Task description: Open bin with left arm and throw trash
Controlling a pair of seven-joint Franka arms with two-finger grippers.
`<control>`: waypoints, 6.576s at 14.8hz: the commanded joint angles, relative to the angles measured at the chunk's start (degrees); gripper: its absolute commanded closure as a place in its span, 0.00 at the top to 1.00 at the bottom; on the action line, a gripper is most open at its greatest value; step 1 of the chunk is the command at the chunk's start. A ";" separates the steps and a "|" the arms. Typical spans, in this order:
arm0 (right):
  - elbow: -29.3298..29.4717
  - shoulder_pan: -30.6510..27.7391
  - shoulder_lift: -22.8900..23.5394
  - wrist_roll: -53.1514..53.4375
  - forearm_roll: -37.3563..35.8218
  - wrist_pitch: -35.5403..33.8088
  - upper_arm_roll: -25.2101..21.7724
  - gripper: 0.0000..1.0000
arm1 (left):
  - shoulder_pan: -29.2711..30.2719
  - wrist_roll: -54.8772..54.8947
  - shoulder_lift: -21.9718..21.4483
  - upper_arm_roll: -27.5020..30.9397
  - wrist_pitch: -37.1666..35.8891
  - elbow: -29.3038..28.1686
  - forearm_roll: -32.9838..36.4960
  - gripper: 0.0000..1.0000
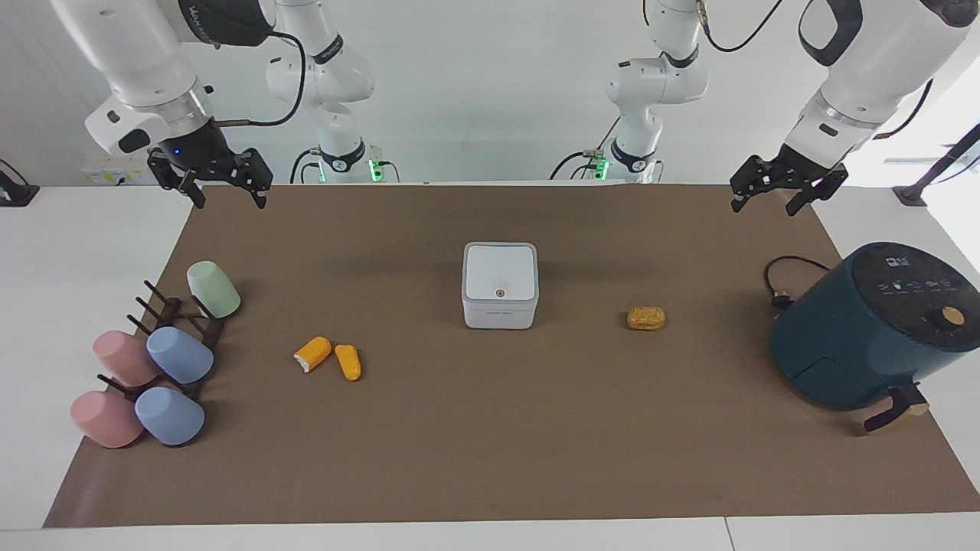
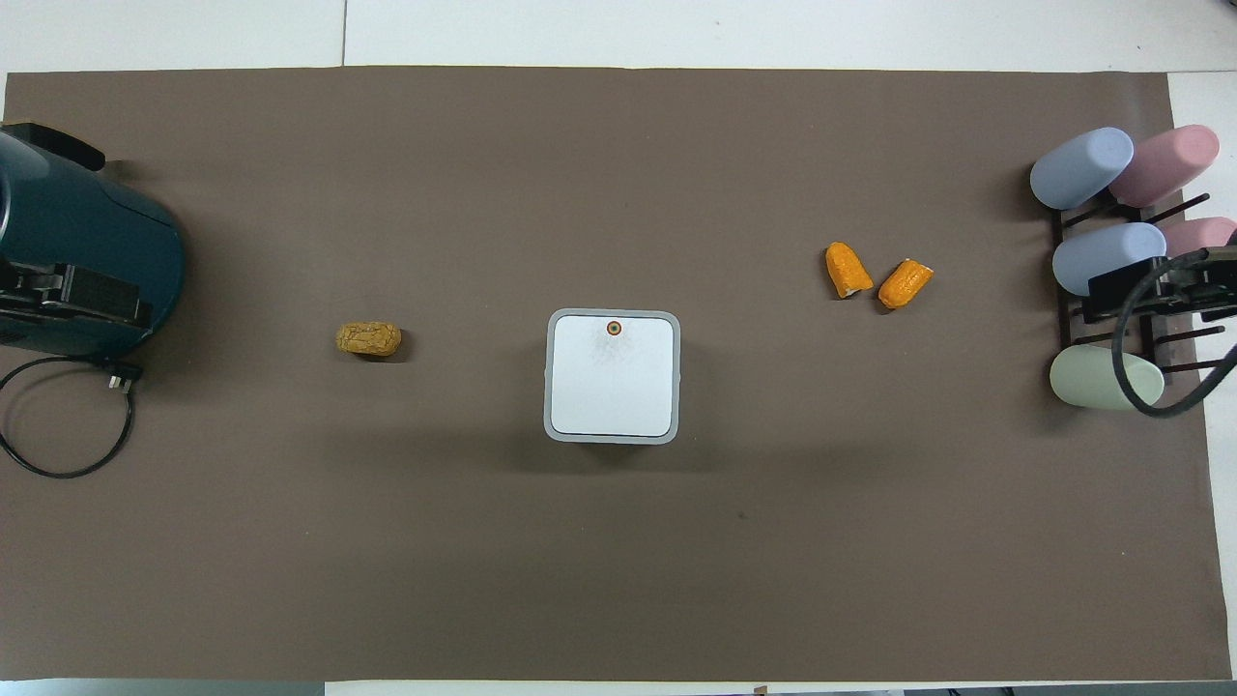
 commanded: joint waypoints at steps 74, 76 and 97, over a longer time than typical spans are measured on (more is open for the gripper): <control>-8.61 22.91 15.03 52.05 6.77 37.24 8.89 1.00 | -3.42 -1.13 2.14 0.55 9.53 -2.11 -0.17 1.00; -8.07 18.35 15.56 40.48 5.97 37.15 8.89 1.00 | -3.68 -1.66 2.22 0.20 13.49 -6.08 -0.17 1.00; -26.97 3.74 17.75 -3.77 0.70 55.60 8.81 1.00 | -11.68 -16.34 14.61 0.38 52.70 -32.63 -0.08 1.00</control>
